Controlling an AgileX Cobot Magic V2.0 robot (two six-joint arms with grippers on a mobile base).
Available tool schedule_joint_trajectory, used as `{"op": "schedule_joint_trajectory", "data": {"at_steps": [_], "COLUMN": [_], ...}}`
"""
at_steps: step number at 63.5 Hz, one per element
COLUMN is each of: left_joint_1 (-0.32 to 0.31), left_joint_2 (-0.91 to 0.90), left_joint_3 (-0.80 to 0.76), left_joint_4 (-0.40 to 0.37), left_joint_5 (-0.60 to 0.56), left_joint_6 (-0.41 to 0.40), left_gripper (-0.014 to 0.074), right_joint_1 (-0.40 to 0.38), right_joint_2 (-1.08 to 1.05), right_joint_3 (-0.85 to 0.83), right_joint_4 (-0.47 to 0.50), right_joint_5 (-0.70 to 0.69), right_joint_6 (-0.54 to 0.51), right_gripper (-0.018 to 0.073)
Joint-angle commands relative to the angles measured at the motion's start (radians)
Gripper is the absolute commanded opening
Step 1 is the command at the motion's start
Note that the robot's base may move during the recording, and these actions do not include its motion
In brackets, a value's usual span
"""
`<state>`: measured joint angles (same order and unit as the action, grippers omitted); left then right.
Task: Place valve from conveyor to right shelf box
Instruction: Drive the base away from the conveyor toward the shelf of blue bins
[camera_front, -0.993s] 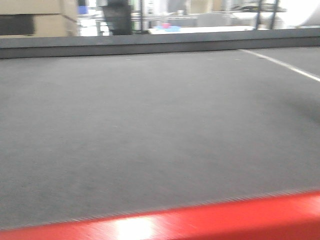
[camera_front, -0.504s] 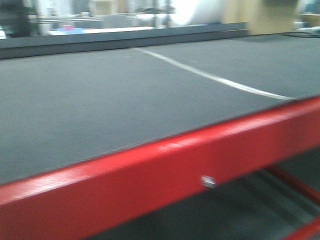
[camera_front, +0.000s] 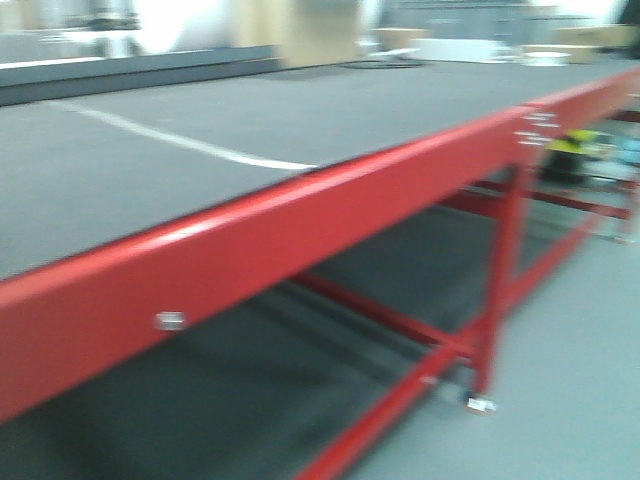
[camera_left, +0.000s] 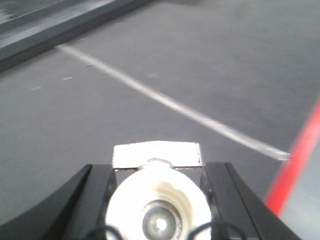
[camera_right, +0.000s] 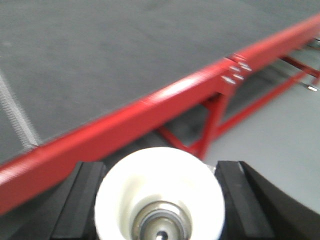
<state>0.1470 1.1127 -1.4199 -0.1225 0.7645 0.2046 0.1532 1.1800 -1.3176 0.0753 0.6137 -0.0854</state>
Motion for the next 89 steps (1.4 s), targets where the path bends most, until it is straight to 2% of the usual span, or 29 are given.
{"op": "schedule_joint_trajectory", "data": {"at_steps": [1, 89], "left_joint_1": [-0.006, -0.006], "left_joint_2": [-0.012, -0.012], "left_joint_3": [-0.014, -0.014], "left_joint_4": [-0.016, -0.016], "left_joint_5": [-0.050, -0.050], "left_joint_6": [-0.007, -0.007], "left_gripper": [-0.0111, -0.0111], "right_joint_1": [-0.004, -0.004], "right_joint_2": [-0.016, -0.016], "right_joint_3": [-0.010, -0.010], "right_joint_4": [-0.008, -0.008], "right_joint_5": [-0.074, -0.076], "right_joint_6": [-0.001, -0.001], "right_gripper": [-0.0154, -0.0154]}}
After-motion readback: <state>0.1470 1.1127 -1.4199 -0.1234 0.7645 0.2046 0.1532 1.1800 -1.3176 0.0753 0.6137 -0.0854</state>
